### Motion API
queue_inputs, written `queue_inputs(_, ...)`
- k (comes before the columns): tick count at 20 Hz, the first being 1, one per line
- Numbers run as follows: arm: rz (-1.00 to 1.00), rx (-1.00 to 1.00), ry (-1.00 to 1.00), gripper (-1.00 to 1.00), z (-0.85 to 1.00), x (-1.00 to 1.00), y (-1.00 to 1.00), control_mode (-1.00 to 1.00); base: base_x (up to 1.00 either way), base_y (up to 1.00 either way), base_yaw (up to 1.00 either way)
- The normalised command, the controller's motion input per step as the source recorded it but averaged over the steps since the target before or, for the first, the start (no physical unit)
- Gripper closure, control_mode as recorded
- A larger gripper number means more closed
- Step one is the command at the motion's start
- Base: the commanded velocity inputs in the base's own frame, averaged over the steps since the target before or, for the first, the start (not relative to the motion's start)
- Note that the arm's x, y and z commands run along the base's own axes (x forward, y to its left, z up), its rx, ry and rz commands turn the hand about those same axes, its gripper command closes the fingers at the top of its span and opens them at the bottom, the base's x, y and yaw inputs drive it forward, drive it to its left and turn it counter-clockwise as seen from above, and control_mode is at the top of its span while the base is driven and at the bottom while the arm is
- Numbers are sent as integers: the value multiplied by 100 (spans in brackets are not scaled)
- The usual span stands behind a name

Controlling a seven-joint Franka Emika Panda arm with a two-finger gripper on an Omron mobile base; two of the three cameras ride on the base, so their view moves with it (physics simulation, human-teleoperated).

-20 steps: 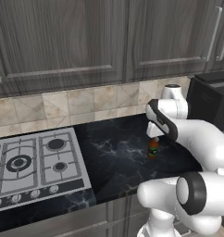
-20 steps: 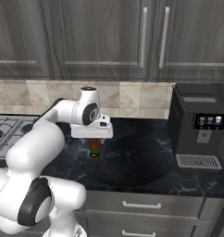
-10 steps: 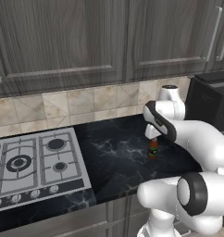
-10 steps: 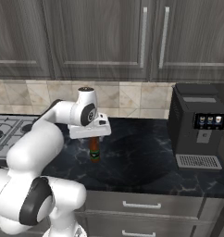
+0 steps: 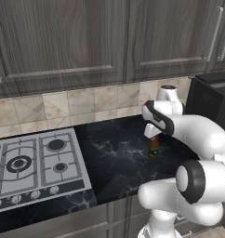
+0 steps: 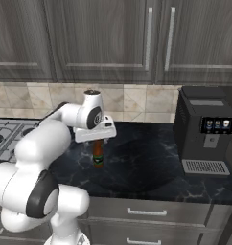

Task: Move the drinks to the dining counter.

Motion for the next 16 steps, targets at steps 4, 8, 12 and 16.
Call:
queue_inputs(4,5,1,0,-100,-1,34,2,-100,0,0,0)
queue_inputs(8,3,0,0,-100,-2,29,0,-100,0,0,0)
queue_inputs(12,2,0,0,-100,-6,19,0,-100,0,0,0)
queue_inputs(16,1,1,0,-100,-10,5,0,-100,0,0,0)
